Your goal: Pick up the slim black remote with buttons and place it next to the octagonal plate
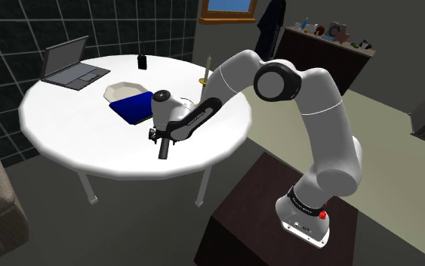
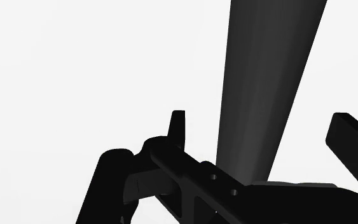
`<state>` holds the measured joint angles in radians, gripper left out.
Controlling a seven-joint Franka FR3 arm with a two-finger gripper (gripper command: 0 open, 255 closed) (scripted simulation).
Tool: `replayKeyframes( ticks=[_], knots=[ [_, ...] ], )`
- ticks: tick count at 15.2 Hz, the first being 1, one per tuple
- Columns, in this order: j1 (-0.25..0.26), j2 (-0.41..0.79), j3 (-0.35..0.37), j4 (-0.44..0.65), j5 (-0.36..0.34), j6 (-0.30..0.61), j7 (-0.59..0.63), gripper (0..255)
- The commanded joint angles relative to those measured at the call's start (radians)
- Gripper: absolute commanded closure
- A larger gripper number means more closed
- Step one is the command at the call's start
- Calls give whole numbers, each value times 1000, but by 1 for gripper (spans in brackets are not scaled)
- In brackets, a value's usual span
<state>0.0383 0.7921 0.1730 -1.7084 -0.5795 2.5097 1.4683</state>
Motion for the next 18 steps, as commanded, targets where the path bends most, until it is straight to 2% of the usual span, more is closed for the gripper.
replayKeyframes(
  ticks=[1,4,5,13,18],
  knots=[
    [0,2,0,1,0,1,0,0],
    [0,2,0,1,0,1,0,0],
    [0,2,0,1,0,1,0,255],
    [6,10,-2,9,-2,1,5,255],
    [-9,-42,14,-15,14,-26,-15,255]
  ],
)
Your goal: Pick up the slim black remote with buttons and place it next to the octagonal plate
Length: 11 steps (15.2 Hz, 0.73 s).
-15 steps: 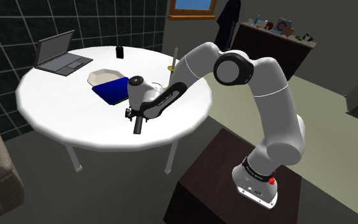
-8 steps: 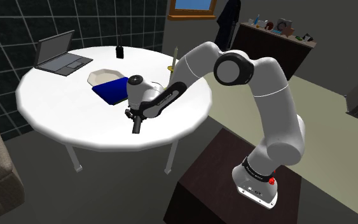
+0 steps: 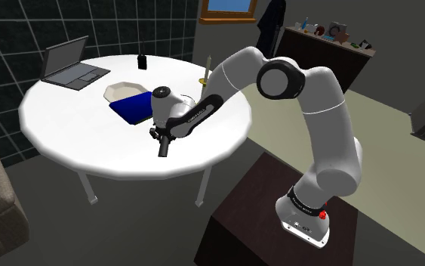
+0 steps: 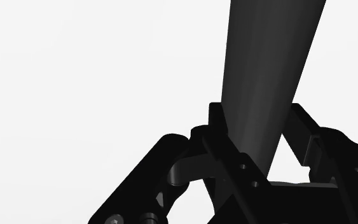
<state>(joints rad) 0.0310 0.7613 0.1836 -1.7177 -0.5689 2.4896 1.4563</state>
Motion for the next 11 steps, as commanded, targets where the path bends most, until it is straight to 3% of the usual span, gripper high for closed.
replayKeyframes(
  ticks=[1,11],
  knots=[
    [-4,-21,7,-9,7,-13,-7,255],
    [-27,-122,41,-32,48,-88,-49,255]
  ],
)
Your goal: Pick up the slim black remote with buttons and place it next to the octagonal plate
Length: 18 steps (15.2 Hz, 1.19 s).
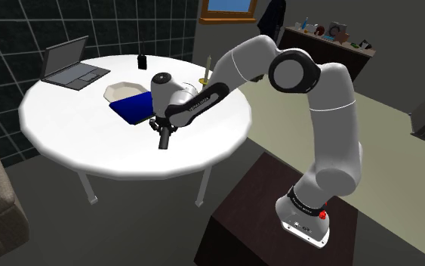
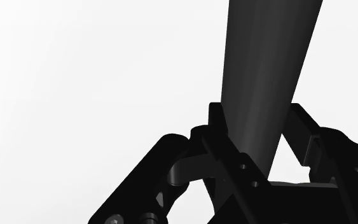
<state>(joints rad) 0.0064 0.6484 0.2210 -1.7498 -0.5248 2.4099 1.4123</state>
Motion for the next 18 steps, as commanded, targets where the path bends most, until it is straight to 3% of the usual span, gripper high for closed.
replayKeyframes(
  ticks=[1,8,18],
  knots=[
    [-4,-18,6,-1,9,-16,-9,255],
    [-16,-74,25,-3,36,-67,-36,255],
    [-104,161,-2,396,75,-188,-260,255]
  ],
)
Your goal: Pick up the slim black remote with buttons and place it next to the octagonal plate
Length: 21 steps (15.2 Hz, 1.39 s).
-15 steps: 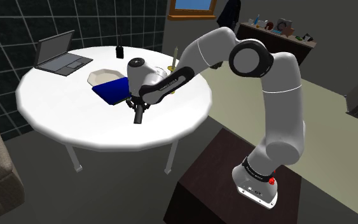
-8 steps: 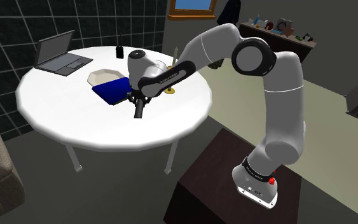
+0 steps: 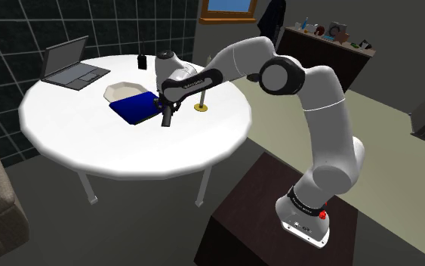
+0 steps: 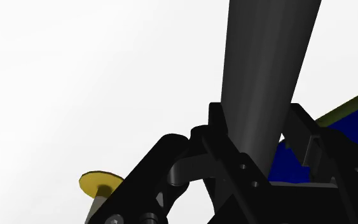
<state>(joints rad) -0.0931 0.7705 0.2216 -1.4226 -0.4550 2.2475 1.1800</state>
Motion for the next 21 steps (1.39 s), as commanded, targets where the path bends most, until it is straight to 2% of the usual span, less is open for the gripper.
replayKeyframes(
  ticks=[1,5,6,7,13,21],
  knots=[
    [-11,70,-4,124,10,-44,-51,255],
    [-25,228,-12,406,31,-149,-151,255],
    [-24,283,-14,505,37,-187,-180,255],
    [-14,389,-19,700,49,-264,-229,255],
    [-13,433,-25,700,44,-221,-220,255],
    [-5,521,-33,753,41,-186,-216,255]
  ],
)
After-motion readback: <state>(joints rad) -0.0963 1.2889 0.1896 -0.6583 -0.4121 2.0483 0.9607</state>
